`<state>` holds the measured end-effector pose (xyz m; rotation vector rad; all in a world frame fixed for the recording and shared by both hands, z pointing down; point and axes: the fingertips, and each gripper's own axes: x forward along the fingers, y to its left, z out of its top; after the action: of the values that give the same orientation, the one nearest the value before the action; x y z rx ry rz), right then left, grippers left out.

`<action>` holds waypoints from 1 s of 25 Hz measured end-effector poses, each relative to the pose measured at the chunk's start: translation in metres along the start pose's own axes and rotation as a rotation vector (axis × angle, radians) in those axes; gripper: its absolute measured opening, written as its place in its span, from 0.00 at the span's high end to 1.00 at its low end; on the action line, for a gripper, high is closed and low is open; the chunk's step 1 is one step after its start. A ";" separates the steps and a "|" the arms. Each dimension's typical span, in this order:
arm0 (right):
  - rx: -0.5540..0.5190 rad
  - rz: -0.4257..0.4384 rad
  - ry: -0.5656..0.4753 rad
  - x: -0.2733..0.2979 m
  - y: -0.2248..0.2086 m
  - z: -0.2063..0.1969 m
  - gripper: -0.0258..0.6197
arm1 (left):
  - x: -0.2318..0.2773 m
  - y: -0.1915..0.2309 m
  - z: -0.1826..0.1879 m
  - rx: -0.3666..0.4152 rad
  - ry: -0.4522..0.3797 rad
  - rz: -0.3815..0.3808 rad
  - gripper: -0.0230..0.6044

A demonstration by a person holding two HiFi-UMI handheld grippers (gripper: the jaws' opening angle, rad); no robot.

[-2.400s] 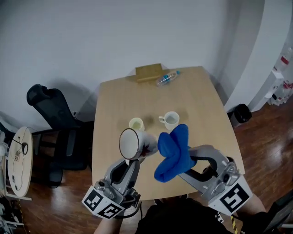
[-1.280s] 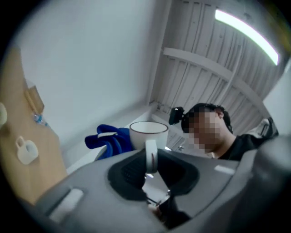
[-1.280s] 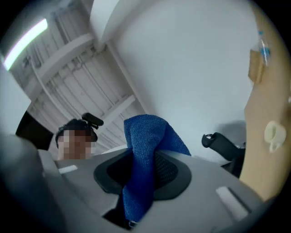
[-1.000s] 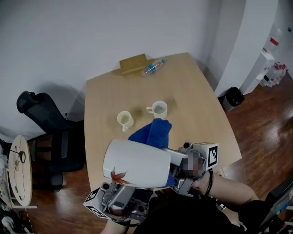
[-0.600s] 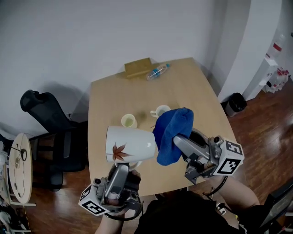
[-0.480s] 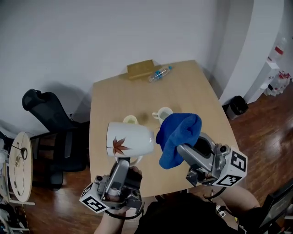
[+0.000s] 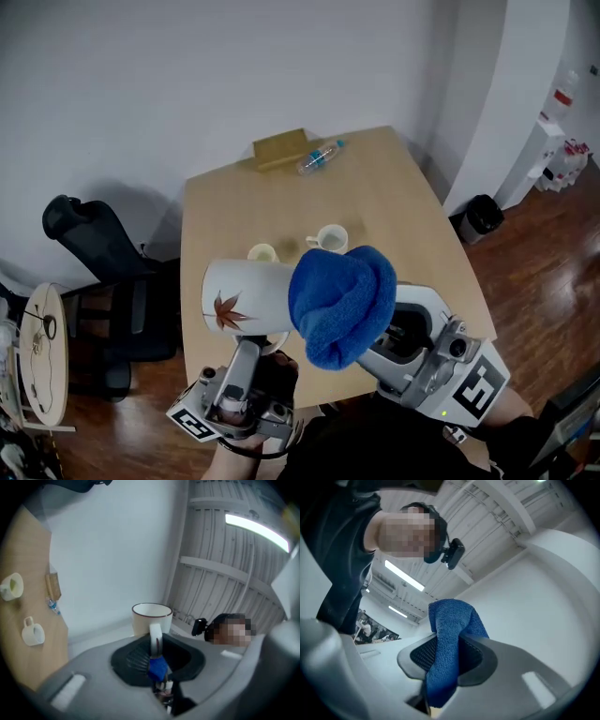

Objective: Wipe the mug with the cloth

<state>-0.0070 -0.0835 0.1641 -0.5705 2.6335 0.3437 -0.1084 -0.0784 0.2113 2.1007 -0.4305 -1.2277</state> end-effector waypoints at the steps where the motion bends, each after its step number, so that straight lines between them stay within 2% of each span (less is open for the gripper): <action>1: 0.049 -0.028 0.006 0.000 -0.014 -0.004 0.80 | 0.000 -0.001 0.000 0.000 0.003 -0.001 0.87; 3: 0.154 -0.089 0.013 0.003 -0.042 -0.018 0.80 | 0.001 -0.002 0.001 0.004 0.014 0.001 0.87; 5: 0.304 -0.126 0.037 0.002 -0.060 -0.043 0.80 | -0.002 -0.001 0.001 0.003 0.011 0.011 0.87; 8: 0.475 -0.117 0.128 -0.006 -0.051 -0.084 0.80 | -0.008 0.005 0.003 0.012 -0.017 0.034 0.87; 10: 0.509 -0.071 0.157 -0.007 -0.029 -0.093 0.80 | -0.011 0.011 0.003 0.066 -0.004 0.073 0.87; 13: 0.525 -0.046 0.130 -0.007 -0.016 -0.085 0.80 | -0.017 0.025 0.004 0.127 0.019 0.131 0.87; 16: 0.526 -0.066 0.074 -0.009 -0.032 -0.071 0.80 | -0.024 0.039 -0.001 0.162 0.040 0.184 0.87; 18: 0.529 -0.109 0.071 -0.008 -0.046 -0.074 0.80 | -0.028 0.042 -0.006 0.159 0.061 0.195 0.87; 21: 0.620 -0.189 0.125 -0.002 -0.059 -0.107 0.80 | -0.034 0.037 -0.004 0.144 0.084 0.186 0.87; 25: 0.775 -0.197 0.215 -0.025 -0.051 -0.149 0.80 | -0.026 0.040 -0.018 0.189 0.103 0.204 0.87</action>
<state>-0.0158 -0.1678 0.2988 -0.5986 2.5851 -0.8042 -0.1043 -0.0864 0.2616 2.2037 -0.7185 -0.9894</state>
